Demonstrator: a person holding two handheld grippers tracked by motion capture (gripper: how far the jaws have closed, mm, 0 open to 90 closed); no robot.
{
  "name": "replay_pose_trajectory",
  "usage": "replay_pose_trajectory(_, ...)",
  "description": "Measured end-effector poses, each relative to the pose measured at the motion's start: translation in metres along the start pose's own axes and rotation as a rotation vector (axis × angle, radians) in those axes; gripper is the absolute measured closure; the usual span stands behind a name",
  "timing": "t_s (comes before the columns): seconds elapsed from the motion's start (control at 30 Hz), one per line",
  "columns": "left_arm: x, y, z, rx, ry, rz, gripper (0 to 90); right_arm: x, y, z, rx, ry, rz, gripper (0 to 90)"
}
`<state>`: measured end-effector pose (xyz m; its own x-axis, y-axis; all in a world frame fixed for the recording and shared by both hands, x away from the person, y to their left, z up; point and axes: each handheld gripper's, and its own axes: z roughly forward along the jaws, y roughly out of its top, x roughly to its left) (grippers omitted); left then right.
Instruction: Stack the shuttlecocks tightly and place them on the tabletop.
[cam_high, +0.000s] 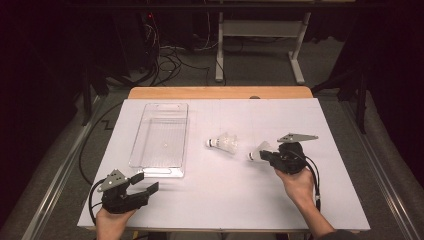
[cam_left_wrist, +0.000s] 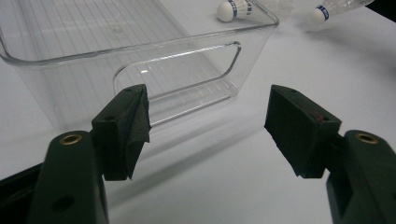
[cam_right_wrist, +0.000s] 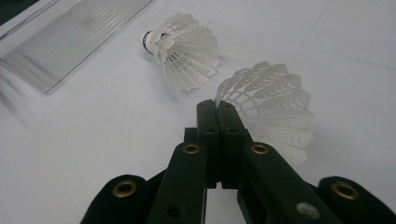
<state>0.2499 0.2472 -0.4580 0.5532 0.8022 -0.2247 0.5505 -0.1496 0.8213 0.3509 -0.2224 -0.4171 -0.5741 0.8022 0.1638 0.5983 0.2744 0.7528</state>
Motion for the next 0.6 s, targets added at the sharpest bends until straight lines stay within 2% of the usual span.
replay_pose_trajectory(0.6, 0.0, 0.0, 0.0, -0.001, 0.0, 0.0, 31.5, 0.003, 0.013, 0.008, -0.015, 0.004, -0.002, 90.0)
